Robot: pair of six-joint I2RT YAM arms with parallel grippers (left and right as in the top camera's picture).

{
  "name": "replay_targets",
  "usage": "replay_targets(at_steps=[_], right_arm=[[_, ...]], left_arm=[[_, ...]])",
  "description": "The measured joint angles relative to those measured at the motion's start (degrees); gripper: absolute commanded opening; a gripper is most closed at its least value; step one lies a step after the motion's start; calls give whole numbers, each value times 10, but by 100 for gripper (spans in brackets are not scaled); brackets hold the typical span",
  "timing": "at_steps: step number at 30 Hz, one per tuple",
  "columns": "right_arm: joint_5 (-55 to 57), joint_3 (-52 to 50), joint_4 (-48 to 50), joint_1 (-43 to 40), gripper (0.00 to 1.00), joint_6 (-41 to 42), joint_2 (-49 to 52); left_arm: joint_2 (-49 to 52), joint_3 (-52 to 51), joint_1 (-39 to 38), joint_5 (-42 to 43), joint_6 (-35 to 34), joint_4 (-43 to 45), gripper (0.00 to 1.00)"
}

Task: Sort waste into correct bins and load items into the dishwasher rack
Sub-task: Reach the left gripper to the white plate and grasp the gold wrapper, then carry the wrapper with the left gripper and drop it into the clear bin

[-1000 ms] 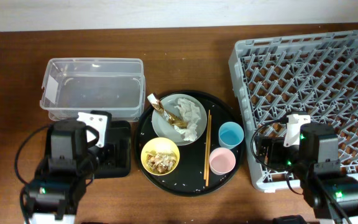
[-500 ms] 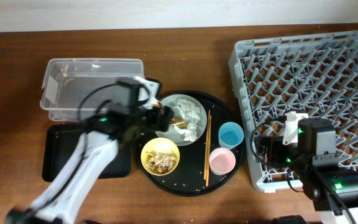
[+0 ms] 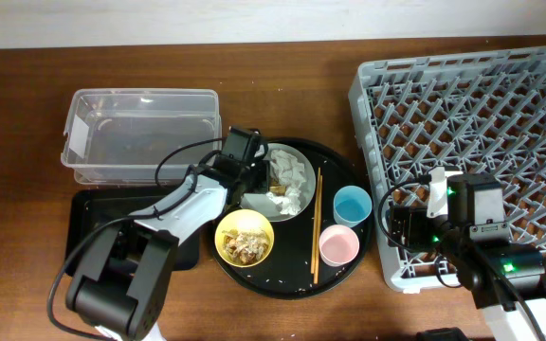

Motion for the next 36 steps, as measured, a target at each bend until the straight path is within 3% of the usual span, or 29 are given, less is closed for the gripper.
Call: replay_targets(at_steps=[2,8,13,17,22,23,24,26,27,32,36], right_arm=[[0,0,0,0,98,0,0],[0,0,-1,0,98,0,0],[0,0,0,0,98,0,0],[0,0,0,0,98,0,0],[0,0,0,0,98,0,0],[0,0,-1,0,98,0,0],[0,0,-1,0,98,0,0],[0,0,0,0,98,0,0],[0,0,0,0,98,0,0],[0,0,-1,0,98,0,0],[0,0,-1,0,98,0,0]], left_arm=[[9,0,-3,-5,-5,6,0],[-11,33,-3,-4,-7,-62,0],[-117,48,-3,-11,6,-78,0],[-172,55,1,-64,9,-101,1],[-176,55,77,-121,10,-118,1],[-176,55,92,-125,10,-117,5],[-176,55,112,-129,10,-116,20],[-176,55,131,-134,14,-115,27],[-176,55,142,-136,13,-115,43],[-176,55,148,-136,15,-104,45],[-176,55,123,-80,16,-103,45]])
